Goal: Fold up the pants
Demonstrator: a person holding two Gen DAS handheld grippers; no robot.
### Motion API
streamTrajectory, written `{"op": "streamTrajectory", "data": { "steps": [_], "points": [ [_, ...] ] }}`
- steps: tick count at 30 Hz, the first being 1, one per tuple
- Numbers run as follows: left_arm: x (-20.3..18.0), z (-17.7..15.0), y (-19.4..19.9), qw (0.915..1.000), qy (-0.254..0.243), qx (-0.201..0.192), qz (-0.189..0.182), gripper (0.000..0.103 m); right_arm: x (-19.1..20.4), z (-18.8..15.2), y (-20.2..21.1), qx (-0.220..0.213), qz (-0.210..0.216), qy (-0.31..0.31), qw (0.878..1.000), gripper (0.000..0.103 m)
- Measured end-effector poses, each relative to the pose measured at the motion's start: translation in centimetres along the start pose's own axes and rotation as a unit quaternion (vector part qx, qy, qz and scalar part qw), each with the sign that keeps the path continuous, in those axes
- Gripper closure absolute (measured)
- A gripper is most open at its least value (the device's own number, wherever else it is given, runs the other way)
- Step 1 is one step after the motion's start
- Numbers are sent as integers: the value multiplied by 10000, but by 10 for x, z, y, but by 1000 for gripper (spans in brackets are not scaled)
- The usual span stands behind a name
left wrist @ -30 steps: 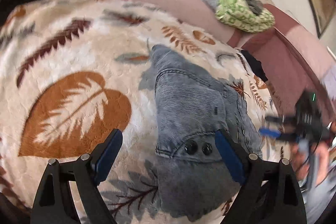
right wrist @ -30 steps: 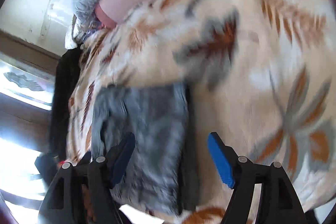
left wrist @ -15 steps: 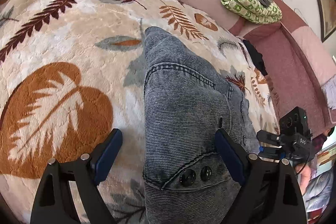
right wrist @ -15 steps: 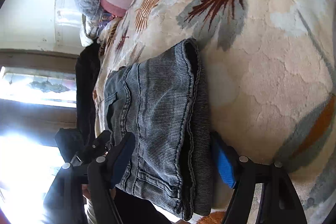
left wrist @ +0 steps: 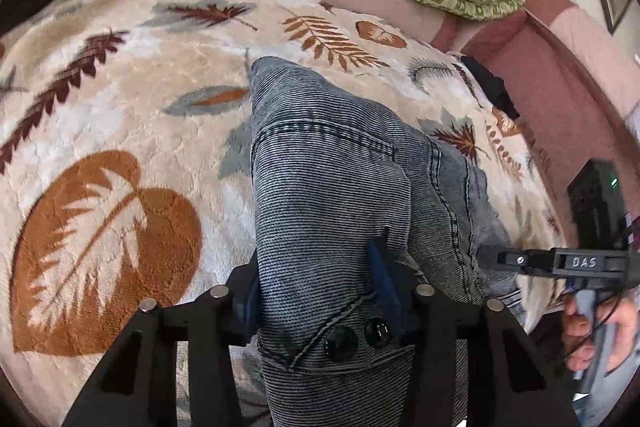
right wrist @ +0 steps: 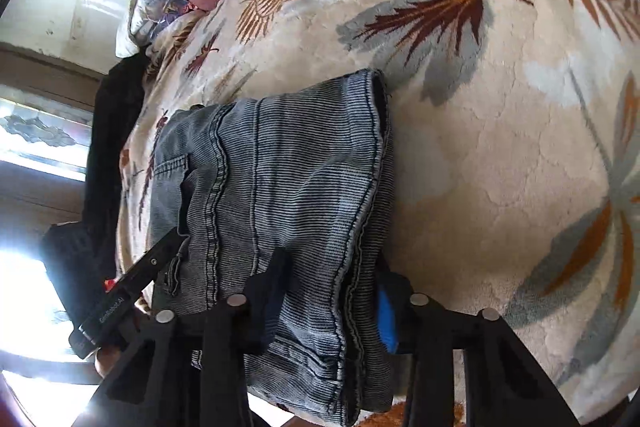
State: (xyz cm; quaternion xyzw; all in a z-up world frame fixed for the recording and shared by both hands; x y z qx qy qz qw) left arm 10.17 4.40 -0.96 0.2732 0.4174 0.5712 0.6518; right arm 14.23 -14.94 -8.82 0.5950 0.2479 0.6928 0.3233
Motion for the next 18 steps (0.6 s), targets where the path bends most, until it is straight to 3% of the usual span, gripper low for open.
{"op": "streamTrajectory", "data": {
  "steps": [7, 12, 18],
  "points": [
    [-5, 1, 10, 9995, -168, -218, 159, 75, 20, -1, 15, -260, -95, 363, 9990, 78],
    [-9, 2, 18, 9986, -290, -354, 253, 79, 38, -1, 28, -394, -32, 618, 9973, 86],
    [-12, 9, 33, 9973, -353, -588, 267, 81, 56, 2, 38, -505, 77, 858, 9950, 87]
  ]
}}
Point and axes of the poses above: each gripper's, at about its wrist camera, not at the fingertips, and y roughly against the way its jaws point, x to its left, z to its top, the point moved 4 cm from there along -y, roughly the way its jaws point, and after that the axes turned 9 degrees about z, right-handed, at the moved point
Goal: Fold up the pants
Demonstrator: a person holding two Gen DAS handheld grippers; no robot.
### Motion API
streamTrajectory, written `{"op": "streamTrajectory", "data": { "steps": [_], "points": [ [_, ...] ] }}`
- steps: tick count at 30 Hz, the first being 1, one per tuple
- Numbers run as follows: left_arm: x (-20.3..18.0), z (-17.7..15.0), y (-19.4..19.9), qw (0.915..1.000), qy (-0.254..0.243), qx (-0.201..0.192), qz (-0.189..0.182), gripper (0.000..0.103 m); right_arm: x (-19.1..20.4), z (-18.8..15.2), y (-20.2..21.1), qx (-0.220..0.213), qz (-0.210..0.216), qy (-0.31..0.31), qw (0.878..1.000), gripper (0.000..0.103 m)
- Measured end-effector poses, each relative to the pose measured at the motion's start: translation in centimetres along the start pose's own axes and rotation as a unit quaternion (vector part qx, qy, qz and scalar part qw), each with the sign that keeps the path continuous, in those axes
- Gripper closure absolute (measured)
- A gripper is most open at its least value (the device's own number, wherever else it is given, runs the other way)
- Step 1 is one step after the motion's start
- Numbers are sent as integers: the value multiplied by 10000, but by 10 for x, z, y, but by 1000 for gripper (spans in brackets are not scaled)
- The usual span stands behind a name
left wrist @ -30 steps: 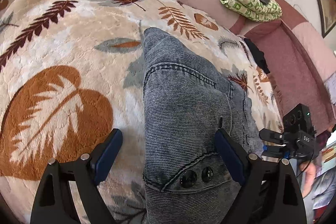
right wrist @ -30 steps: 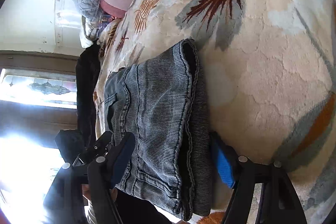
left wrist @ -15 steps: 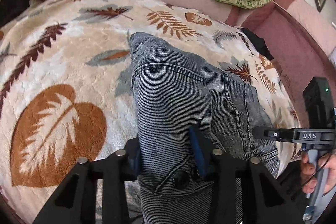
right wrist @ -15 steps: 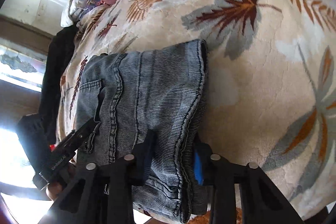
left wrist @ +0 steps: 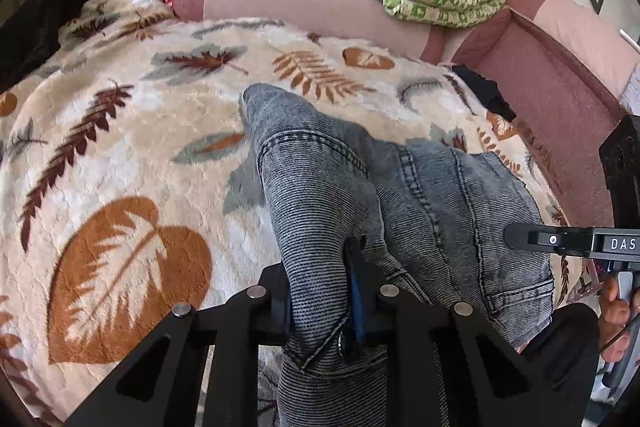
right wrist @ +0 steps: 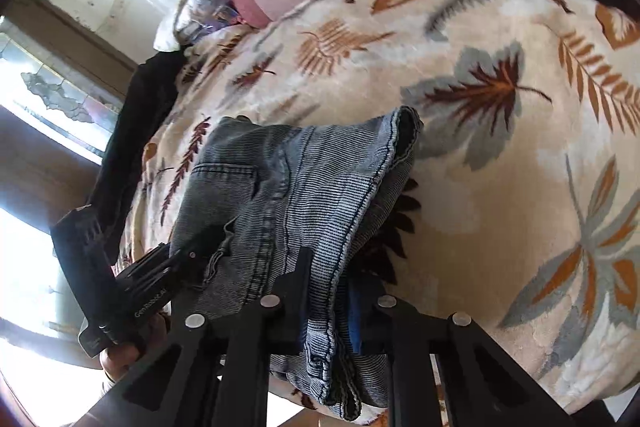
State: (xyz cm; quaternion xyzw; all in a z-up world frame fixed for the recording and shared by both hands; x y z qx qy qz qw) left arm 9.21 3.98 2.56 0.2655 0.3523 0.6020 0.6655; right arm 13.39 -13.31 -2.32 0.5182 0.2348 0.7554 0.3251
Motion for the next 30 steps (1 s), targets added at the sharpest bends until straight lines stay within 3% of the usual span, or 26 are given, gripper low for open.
{"op": "streamTrajectory", "data": {
  "steps": [6, 10, 13, 17, 20, 23, 24, 25, 29, 30],
  "points": [
    [-1, 30, 33, 9974, -217, -649, 204, 81, 27, 22, 17, -290, 169, 328, 9989, 87],
    [7, 69, 51, 9928, -184, -1127, 361, 81, 50, 61, 26, -579, 283, 670, 9957, 87],
    [17, 94, 50, 9906, -90, -1278, 486, 81, 60, 93, 15, -670, 302, 849, 9937, 87],
    [34, 106, 21, 9929, 38, -1070, 526, 80, 49, 108, -18, -494, 279, 707, 9959, 87],
    [45, 94, -24, 9968, 69, -563, 571, 77, 21, 98, -52, -210, 200, 357, 9989, 87],
    [57, 66, -77, 9948, 99, 312, 965, 61, -19, 84, -94, 313, -321, -102, 9989, 79],
    [62, 61, -78, 9936, 130, 257, 1094, 50, -26, 80, -98, 345, -424, -139, 9984, 71],
    [64, 61, -72, 9936, 174, 141, 1107, 44, -27, 76, -95, 272, -351, -120, 9989, 71],
    [62, 65, -18, 9921, 400, -319, 1147, 32, -1, 67, -55, -344, -520, 374, 9974, 70],
    [59, 63, -4, 9899, 348, -543, 1260, 19, 10, 61, -46, -484, -434, 544, 9964, 66]
  ]
}}
Point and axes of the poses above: each gripper's, at about its wrist camera, not at the fingertips, and y roughly against the way its jaws point, x to its left, z to its top, the point moved 4 cm from there along -y, roughly the way its jaws point, and after that the axes turned 9 degrees about z, right-handed, at the moved point
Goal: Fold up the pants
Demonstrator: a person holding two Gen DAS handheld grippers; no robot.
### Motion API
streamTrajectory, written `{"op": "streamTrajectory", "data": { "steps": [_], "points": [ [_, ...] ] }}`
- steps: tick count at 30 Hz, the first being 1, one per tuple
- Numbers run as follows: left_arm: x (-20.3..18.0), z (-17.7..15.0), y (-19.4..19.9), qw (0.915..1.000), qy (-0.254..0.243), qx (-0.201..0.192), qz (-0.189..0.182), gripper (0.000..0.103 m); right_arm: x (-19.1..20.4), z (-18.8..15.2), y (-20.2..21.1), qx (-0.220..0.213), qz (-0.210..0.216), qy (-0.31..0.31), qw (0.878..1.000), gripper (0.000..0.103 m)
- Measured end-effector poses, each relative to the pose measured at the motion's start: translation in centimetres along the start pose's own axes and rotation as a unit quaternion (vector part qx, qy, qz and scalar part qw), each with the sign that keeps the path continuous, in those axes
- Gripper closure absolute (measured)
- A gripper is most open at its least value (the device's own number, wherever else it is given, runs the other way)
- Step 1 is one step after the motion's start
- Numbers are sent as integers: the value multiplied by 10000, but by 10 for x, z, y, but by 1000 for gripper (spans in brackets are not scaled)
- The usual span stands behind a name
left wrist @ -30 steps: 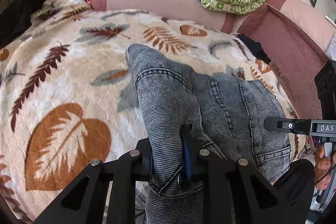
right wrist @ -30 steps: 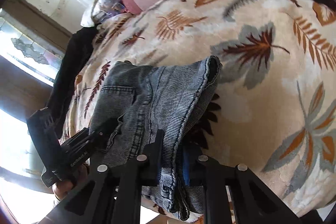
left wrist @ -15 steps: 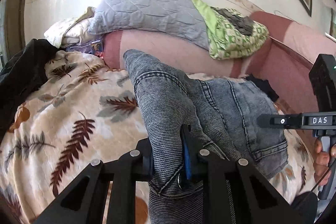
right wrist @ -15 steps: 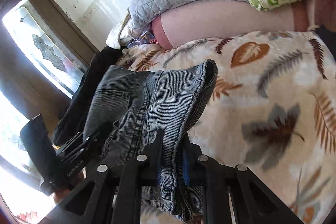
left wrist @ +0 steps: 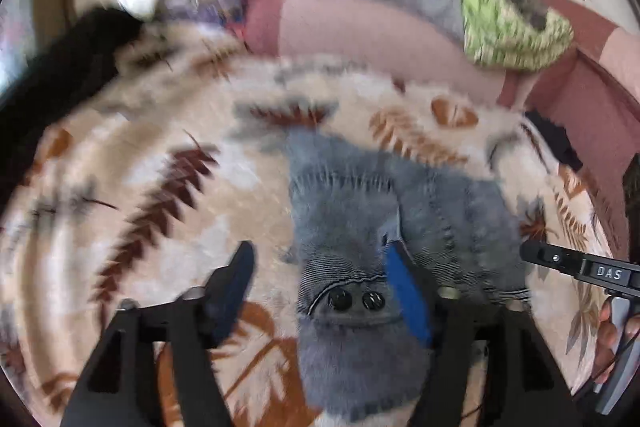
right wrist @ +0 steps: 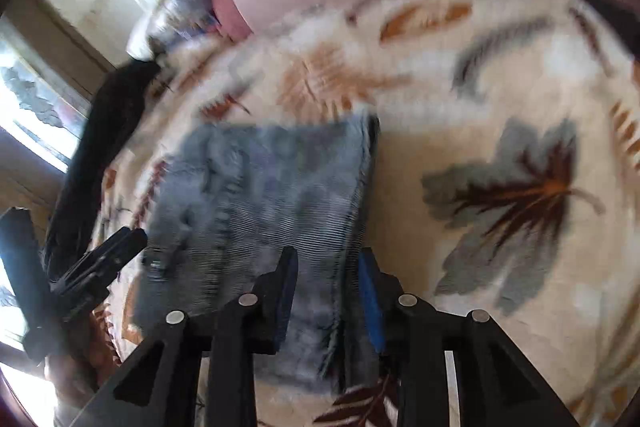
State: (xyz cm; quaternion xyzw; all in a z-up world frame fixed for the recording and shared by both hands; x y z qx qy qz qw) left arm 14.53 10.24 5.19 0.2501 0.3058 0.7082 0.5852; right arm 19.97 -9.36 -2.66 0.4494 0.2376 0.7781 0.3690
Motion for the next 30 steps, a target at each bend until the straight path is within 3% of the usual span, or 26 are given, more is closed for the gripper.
{"op": "streamTrajectory", "data": {
  "steps": [2, 3, 4, 5, 6, 11, 14, 15, 18, 23, 30],
  "points": [
    [-3, -8, 13, 9991, -98, -283, 317, 15, 8, -9, 4, -83, -37, 130, 9999, 57],
    [-7, -16, 10, 9985, -238, -217, 435, 15, 8, -20, -2, 45, -137, 201, 9997, 53],
    [-14, -28, -1, 9978, -479, 45, 466, 15, 4, -30, -15, 316, -244, 261, 9989, 45],
    [-21, -41, -17, 9952, -716, 386, 539, 15, -3, -39, -30, 630, -430, 267, 9967, 43],
    [-23, -48, -25, 9944, -748, 407, 627, 13, -11, -48, -41, 836, -624, 259, 9942, 42],
    [-21, -33, 17, 9931, -768, -114, 876, 14, 8, -46, 17, -42, -535, 289, 9981, 39],
    [-22, -34, 49, 9919, -764, -469, 904, 14, 30, -61, 53, -459, -656, 715, 9942, 20],
    [-23, -35, 57, 9919, -735, -488, 909, 14, 34, -67, 58, -489, -708, 805, 9930, 11],
    [-26, -44, 74, 9927, -651, -558, 849, 14, 38, -99, 61, -289, -1011, 1115, 9882, 0],
    [-34, -59, 85, 9935, -661, -427, 826, 14, 32, -130, 62, -174, -1210, 1148, 9858, 0],
    [-34, -71, 93, 9950, -496, -237, 833, 14, 38, -127, 76, -382, -1263, 1200, 9840, 0]
  ]
}}
Point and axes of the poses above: each gripper's, at about its wrist camera, not at the fingertips, and y roughly against the way its jaws point, x to its left, z to its top, the point moved 4 cm from there along -y, roughly the way its jaws point, and after that the axes turned 9 degrees about z, right-handed, at the moved point
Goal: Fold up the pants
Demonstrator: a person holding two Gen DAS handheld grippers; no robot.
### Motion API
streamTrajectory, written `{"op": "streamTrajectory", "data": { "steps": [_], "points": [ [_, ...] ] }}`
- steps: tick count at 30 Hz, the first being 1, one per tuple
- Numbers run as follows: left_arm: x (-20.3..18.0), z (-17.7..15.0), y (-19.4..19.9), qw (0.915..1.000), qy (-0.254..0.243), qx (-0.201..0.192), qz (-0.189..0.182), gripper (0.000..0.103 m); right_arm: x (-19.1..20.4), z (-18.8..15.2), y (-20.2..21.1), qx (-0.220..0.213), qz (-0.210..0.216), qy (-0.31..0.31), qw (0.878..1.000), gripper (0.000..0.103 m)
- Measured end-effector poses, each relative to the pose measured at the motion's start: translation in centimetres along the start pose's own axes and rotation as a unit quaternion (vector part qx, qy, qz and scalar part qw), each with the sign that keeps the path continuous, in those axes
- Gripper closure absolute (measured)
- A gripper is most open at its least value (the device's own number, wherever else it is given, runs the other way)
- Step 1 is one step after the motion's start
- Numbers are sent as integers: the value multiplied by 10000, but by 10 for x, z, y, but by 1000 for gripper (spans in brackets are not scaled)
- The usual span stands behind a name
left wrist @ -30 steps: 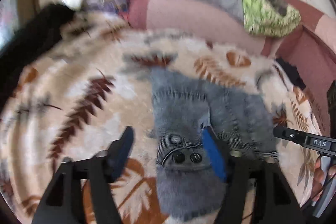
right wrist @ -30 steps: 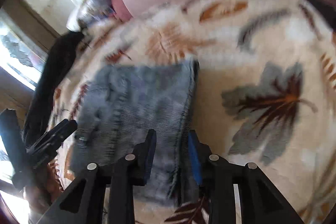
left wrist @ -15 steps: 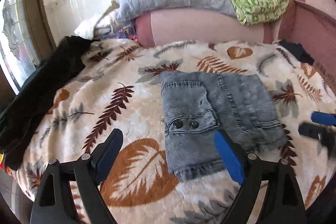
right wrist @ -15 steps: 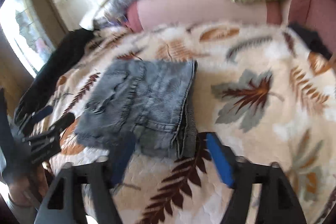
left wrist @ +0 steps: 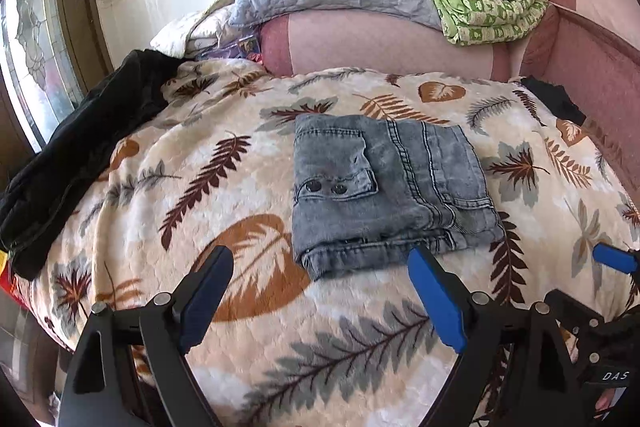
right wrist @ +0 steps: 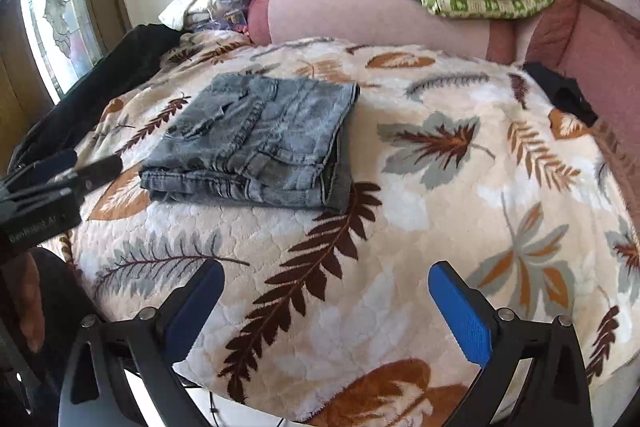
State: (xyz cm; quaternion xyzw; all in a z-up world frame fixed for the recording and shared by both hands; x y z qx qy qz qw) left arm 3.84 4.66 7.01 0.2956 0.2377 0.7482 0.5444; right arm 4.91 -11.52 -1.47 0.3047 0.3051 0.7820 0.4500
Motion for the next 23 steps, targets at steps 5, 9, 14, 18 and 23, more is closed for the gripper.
{"op": "streamTrajectory", "data": {
  "steps": [5, 9, 14, 18, 23],
  "points": [
    [3, -1, 4, 9997, 191, 50, -151, 14, 8, 12, 6, -51, 36, 80, 9999, 0],
    [2, 1, 5, 9993, 233, 105, -283, 14, 12, 21, 6, -61, 45, 110, 9999, 0],
    [0, 7, 4, 9985, 306, 111, -433, 14, 16, 27, 0, 3, -13, 164, 9999, 0],
    [-1, 15, 1, 9975, 371, 62, -596, 9, 15, 28, -4, 80, -35, 167, 9998, 0],
    [-6, 27, -5, 9969, 359, 13, -700, 7, 14, 30, -9, 139, -93, 171, 9997, 0]
  ]
}}
Point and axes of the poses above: each gripper's, at about its wrist camera, not at the fingertips, and y roughly against the way its jaws point, x to its left, z to its top, the point moved 4 cm from there along -y, roughly the way its jaws point, and after that the axes turned 9 degrees about z, right-handed, at the moved point
